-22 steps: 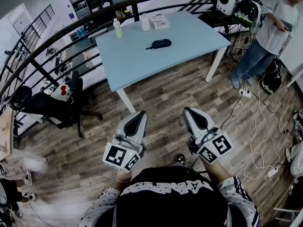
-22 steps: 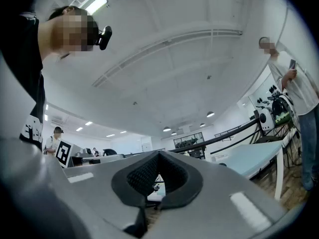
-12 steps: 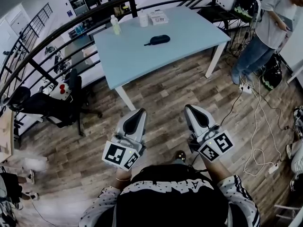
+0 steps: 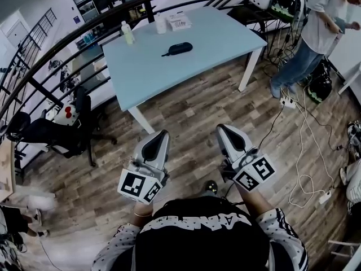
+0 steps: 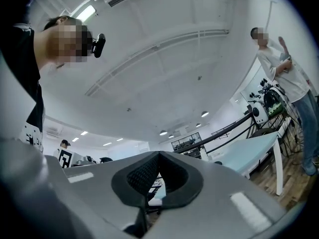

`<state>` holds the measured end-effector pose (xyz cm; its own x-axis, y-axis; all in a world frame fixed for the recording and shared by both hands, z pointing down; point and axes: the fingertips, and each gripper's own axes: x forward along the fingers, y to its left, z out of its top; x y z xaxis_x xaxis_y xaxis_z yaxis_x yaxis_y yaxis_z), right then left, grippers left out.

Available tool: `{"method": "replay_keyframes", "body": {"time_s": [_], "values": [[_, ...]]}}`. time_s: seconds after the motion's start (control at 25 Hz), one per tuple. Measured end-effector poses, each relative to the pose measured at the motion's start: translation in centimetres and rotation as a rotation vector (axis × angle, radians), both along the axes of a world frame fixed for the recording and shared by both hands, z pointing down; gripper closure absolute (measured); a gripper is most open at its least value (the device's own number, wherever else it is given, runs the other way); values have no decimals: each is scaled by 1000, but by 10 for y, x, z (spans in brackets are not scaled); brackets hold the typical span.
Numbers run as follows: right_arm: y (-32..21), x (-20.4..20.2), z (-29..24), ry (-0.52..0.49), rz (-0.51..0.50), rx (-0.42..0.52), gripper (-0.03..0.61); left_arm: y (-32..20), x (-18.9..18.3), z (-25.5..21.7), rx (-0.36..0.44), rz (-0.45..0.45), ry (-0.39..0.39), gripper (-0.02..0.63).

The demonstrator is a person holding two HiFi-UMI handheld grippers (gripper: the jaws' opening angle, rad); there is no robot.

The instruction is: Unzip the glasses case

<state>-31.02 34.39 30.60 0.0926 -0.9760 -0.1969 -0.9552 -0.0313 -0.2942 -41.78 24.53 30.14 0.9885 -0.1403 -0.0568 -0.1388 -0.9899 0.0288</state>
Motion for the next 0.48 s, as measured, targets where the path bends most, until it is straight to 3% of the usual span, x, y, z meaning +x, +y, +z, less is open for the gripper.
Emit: {"method": "replay_keyframes", "body": {"time_s": [0.48], "values": [[62,98,-5,-23,48,27,581,57,105,-4,9,61,-13,614]]}}
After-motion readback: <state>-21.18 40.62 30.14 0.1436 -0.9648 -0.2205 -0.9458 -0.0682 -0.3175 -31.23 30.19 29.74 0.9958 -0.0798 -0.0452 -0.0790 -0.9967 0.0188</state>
